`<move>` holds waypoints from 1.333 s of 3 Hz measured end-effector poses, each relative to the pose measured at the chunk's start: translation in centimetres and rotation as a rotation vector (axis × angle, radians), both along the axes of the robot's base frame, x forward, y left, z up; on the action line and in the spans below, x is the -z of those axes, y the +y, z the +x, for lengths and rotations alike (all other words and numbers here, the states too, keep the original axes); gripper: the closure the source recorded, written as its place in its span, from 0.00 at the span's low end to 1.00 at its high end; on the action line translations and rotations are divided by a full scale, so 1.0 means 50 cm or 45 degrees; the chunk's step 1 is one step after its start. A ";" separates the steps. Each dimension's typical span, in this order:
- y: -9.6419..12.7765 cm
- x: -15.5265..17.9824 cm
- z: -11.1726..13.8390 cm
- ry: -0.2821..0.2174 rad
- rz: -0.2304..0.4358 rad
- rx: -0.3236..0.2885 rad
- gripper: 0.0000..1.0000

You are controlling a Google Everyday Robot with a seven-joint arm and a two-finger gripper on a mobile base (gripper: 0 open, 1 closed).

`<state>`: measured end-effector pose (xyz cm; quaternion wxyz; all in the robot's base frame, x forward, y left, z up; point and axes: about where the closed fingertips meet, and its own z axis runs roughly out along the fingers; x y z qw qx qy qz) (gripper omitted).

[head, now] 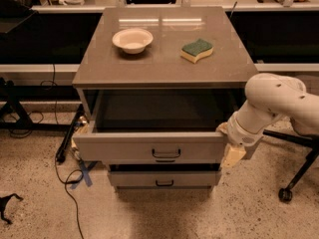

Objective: Open top drawer

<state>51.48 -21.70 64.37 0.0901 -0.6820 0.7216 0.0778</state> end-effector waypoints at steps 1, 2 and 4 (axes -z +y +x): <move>-0.004 0.000 -0.006 0.004 0.002 0.010 0.63; -0.004 -0.001 -0.006 0.004 0.002 0.010 0.87; -0.027 -0.021 -0.071 -0.025 -0.007 0.082 0.73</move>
Offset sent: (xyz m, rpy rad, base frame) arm -0.0868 -0.0352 0.0287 -0.0060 -0.0378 -0.1497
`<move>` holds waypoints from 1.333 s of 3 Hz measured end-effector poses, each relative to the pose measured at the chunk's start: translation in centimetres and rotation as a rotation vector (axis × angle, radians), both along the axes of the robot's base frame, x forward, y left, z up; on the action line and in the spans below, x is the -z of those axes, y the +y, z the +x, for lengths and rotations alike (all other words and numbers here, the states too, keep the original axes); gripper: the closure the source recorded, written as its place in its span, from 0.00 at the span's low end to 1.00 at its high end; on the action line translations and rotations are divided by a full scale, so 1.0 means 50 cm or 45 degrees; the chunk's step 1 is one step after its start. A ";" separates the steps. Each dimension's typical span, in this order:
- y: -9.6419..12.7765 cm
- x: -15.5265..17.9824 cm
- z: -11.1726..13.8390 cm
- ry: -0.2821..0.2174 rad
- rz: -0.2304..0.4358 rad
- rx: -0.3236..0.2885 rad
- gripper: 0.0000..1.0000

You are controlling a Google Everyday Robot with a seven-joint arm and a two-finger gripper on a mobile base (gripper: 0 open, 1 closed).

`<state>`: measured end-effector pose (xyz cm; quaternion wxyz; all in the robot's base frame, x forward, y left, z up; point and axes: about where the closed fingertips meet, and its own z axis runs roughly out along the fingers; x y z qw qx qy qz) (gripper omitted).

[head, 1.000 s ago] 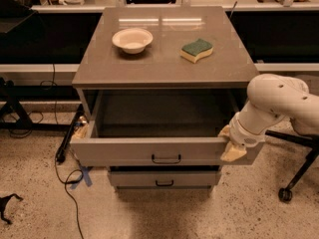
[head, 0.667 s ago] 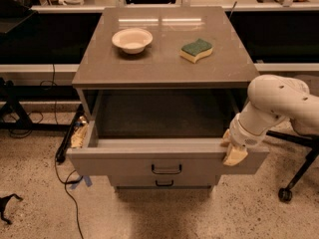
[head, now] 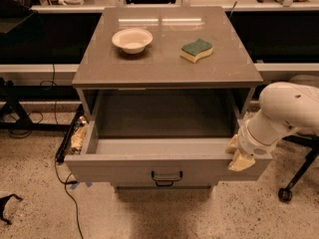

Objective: Open top drawer

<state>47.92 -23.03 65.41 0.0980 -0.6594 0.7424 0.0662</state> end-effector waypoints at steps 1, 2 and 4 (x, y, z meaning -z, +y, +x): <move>0.001 0.001 -0.001 0.002 0.000 -0.001 0.50; 0.001 0.003 -0.002 0.004 0.000 -0.002 0.27; -0.007 -0.014 -0.001 -0.018 0.021 -0.009 0.00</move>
Offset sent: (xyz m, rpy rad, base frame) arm -0.0005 0.0002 -0.0005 -0.0001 0.0014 0.0007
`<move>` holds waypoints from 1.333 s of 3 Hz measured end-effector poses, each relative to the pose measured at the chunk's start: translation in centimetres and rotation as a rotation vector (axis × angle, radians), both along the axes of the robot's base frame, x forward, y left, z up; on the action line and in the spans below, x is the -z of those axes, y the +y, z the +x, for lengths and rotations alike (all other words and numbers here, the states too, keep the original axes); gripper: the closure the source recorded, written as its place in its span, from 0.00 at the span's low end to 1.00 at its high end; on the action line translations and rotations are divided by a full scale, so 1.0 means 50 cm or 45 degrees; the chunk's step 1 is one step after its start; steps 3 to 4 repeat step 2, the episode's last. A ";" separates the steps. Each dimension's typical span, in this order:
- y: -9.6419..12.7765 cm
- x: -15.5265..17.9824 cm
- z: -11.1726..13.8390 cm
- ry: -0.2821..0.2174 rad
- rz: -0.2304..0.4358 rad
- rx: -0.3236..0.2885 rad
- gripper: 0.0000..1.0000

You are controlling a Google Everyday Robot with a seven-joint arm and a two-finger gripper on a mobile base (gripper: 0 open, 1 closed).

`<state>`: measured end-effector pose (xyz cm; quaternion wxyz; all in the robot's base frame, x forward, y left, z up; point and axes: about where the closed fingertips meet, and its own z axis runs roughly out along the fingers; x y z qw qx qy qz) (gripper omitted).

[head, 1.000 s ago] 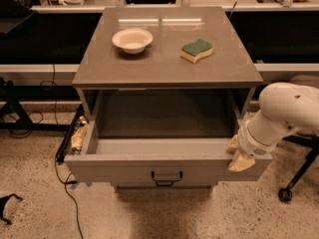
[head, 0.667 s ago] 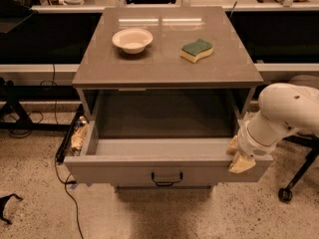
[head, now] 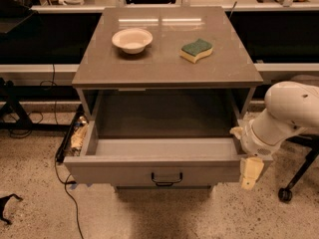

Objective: Open top drawer

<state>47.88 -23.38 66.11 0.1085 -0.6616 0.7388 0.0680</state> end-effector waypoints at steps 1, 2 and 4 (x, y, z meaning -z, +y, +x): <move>-0.043 -0.094 0.005 -0.139 -0.003 0.030 0.00; -0.095 -0.247 0.001 -0.337 -0.055 0.075 0.00; -0.095 -0.247 0.001 -0.337 -0.055 0.075 0.00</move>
Offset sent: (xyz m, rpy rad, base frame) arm -0.0046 -0.0833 0.2300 -0.0974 -0.4675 -0.1087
